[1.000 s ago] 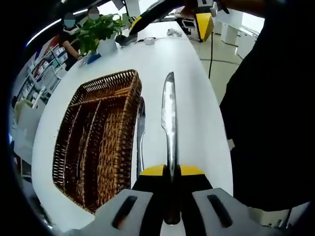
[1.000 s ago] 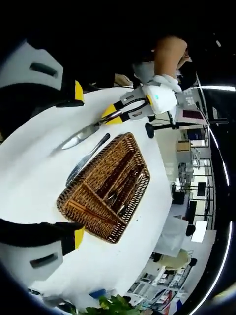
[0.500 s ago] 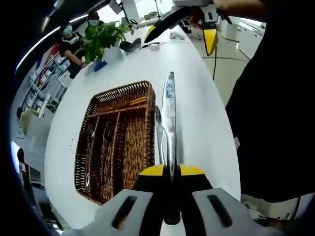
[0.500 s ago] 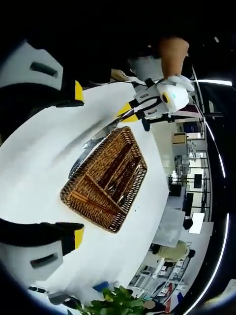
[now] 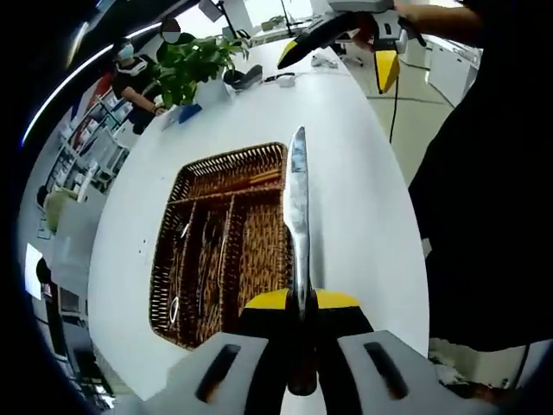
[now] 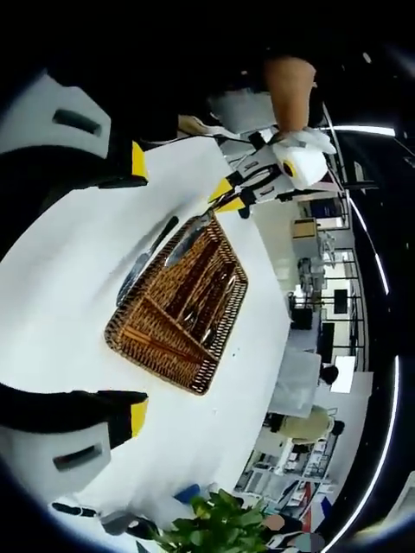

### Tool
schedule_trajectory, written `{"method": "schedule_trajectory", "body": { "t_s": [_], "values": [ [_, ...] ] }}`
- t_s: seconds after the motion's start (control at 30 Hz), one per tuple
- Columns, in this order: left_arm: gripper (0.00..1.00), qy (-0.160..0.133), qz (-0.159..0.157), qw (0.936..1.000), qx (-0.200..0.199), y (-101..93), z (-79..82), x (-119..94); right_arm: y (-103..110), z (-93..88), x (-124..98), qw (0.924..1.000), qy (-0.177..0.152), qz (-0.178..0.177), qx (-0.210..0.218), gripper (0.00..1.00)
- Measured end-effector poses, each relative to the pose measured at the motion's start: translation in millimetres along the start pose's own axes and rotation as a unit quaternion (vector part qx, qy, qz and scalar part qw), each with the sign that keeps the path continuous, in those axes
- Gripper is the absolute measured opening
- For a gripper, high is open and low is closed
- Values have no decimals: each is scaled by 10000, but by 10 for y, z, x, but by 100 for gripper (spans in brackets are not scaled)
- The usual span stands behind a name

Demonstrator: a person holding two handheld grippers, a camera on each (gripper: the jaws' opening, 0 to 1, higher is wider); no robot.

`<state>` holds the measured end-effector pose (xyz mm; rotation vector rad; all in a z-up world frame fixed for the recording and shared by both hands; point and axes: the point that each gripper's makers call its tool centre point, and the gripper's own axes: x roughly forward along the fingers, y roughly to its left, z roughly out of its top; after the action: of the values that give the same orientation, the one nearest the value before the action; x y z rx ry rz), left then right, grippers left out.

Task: Arrange the knives, forks, and spoons in their matching storage slots by inserting each utensil handle-first until every utensil is classified and aligned in the correct compartment

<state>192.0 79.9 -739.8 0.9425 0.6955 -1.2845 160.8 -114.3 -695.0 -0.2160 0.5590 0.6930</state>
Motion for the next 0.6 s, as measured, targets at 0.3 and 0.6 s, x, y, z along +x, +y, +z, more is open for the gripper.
{"method": "schedule_trajectory", "body": {
  "t_s": [0.3, 0.6],
  "values": [
    [5, -31, 184, 9997, 155, 106, 63, -112, 20, -107, -13, 10000, 63, -19, 69, 100],
    [5, -79, 243, 9995, 209, 156, 80, -91, 12, -111, -31, 9999, 41, -52, 115, 100]
  ]
}}
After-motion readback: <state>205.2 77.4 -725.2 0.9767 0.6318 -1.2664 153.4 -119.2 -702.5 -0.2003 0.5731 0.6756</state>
